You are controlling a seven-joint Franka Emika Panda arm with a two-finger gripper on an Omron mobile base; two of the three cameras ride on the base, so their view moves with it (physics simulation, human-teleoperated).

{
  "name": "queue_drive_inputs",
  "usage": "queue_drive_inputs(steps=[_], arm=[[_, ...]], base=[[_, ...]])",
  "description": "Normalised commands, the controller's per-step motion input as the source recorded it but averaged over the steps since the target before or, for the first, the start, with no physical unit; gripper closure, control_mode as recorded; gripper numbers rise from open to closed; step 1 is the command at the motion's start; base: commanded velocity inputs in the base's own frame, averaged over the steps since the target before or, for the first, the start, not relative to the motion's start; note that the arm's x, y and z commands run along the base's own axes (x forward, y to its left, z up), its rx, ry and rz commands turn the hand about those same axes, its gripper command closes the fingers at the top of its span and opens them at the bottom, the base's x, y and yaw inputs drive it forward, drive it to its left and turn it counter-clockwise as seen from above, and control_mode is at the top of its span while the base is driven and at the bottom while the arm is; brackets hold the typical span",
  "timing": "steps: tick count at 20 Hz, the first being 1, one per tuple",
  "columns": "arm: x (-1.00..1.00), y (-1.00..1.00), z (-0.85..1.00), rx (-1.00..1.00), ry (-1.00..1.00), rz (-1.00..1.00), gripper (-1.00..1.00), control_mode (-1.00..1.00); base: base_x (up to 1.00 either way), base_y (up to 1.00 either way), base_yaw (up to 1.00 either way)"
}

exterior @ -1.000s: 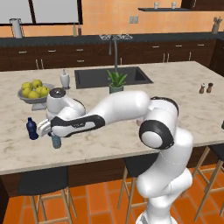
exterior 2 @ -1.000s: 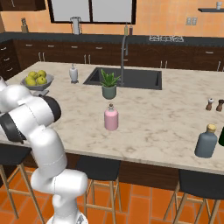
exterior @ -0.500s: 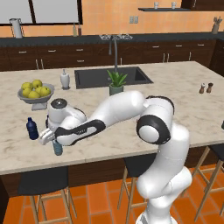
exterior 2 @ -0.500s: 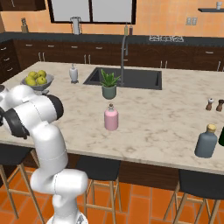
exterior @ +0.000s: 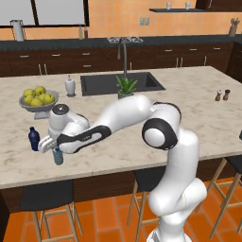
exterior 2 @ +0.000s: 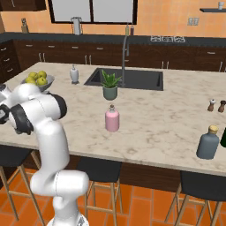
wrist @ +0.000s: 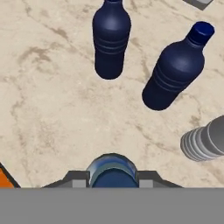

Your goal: Move the plastic bottles in the middle to the plastics group, and the glass bottles in the middle to the glass group.

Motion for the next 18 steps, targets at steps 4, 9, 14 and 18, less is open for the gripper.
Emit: queue_drive_inputs(steps=[4,9,14,18], arm=[[0.31,0.27,0.01,0.0,0.0,0.0,1.0,-1.0],[0.01,0.03,-0.06,0.0,0.0,0.0,1.0,-1.0],[0.0,0.0,-0.33,0.0,0.0,0.0,1.0,-1.0],[0.0,0.0,-0.35,0.0,0.0,0.0,1.0,-1.0]], base=[[0.0,0.0,0.0],[0.0,0.0,0.0],[0.0,0.0,0.0],[0.0,0.0,0.0]])
